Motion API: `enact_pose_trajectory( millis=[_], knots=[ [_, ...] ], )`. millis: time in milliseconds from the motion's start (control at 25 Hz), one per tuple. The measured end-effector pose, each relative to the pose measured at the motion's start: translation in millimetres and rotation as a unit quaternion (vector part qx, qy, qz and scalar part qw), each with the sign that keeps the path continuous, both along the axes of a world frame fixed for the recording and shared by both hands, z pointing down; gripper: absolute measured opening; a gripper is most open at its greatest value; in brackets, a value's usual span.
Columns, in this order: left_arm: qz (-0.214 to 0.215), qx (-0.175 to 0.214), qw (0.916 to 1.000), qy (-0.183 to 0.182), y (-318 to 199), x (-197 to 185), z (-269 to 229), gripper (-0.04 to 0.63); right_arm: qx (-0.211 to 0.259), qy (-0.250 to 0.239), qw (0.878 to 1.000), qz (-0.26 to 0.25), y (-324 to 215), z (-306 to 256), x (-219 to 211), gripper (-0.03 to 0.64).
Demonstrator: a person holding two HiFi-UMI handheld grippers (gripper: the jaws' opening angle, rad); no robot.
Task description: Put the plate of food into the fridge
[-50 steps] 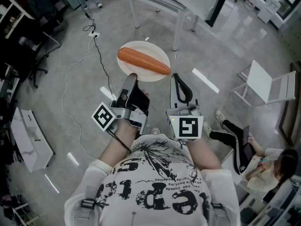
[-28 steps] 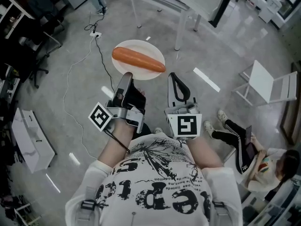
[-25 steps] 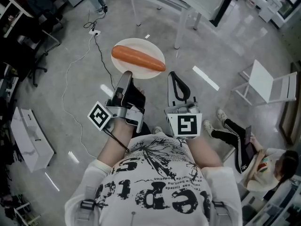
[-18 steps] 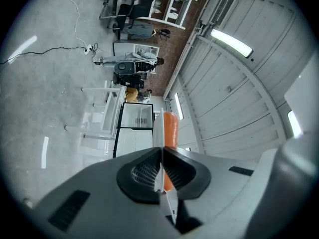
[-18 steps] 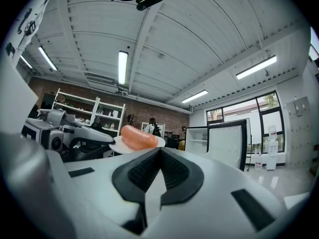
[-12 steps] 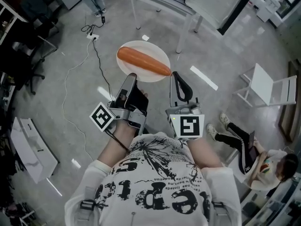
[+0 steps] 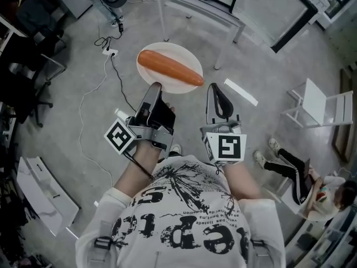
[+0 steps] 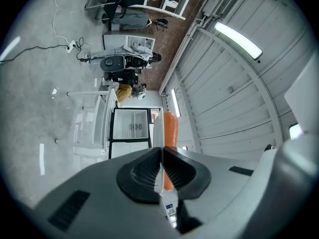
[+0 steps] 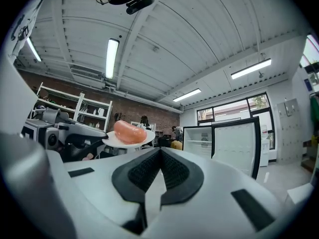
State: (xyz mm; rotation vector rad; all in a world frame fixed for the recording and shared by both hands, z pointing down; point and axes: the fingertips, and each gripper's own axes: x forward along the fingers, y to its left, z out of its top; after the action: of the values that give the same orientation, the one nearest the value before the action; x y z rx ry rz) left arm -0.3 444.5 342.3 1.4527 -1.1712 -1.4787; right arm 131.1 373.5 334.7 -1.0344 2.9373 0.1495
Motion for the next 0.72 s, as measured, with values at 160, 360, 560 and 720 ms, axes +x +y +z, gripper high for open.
enact_pose_trajectory(
  millis=[160, 360, 560, 720],
  knots=[
    [0.012, 0.000, 0.9999, -0.010, -2, -2, 7, 0.023, -0.021, -0.010, 1.000, 0.015, -4, 16, -4, 0.000],
    [0.024, -0.001, 0.9997, -0.006, -17, -23, 10, 0.023, -0.027, -0.001, 0.999, 0.021, -17, 22, -30, 0.000],
    [0.024, -0.006, 0.9996, 0.012, -65, -53, 6, 0.023, -0.030, 0.008, 0.999, 0.015, -67, 14, -64, 0.000],
    [0.013, -0.012, 0.9998, 0.014, -104, -58, 12, 0.023, -0.042, 0.000, 0.999, -0.002, -107, 17, -71, 0.000]
  ],
)
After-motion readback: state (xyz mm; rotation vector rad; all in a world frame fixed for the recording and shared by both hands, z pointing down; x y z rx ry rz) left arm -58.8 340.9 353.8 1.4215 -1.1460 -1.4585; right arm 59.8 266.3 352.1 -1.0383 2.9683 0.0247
